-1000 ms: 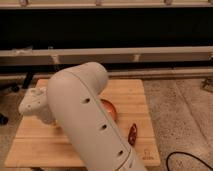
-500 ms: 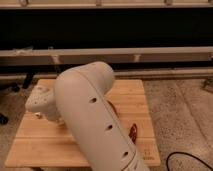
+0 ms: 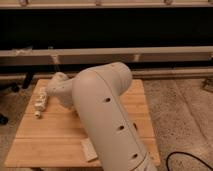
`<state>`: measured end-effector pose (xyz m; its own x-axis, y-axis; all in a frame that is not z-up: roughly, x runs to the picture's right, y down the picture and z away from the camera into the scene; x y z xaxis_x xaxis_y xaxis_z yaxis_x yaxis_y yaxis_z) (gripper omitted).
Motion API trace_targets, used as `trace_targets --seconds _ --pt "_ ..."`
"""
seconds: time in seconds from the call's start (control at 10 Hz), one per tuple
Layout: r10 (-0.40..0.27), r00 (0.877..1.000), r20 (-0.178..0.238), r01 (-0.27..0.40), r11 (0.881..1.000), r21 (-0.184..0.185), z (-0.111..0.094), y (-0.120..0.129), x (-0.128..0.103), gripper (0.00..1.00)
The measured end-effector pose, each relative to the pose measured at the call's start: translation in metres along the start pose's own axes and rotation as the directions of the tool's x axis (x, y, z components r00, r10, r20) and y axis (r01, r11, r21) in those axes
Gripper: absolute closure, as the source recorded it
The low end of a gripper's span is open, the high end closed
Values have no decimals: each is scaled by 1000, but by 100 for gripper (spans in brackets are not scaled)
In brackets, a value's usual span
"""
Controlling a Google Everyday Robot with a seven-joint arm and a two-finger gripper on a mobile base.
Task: Push the eraser across the table
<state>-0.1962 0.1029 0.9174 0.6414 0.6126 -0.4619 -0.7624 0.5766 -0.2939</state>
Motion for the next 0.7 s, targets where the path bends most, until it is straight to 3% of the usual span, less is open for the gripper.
trace_targets --seconds 0.1,0.3,0.5,0.7 --pt "30 999 20 -29 1000 -5 -1 -24 -6 94" --pt "48 997 53 -47 999 -16 -9 -44 -13 93" --pt "40 997 70 -38 999 -40 -19 -46 -13 85" --pt "37 998 51 -36 999 -33 -17 -40 -11 93"
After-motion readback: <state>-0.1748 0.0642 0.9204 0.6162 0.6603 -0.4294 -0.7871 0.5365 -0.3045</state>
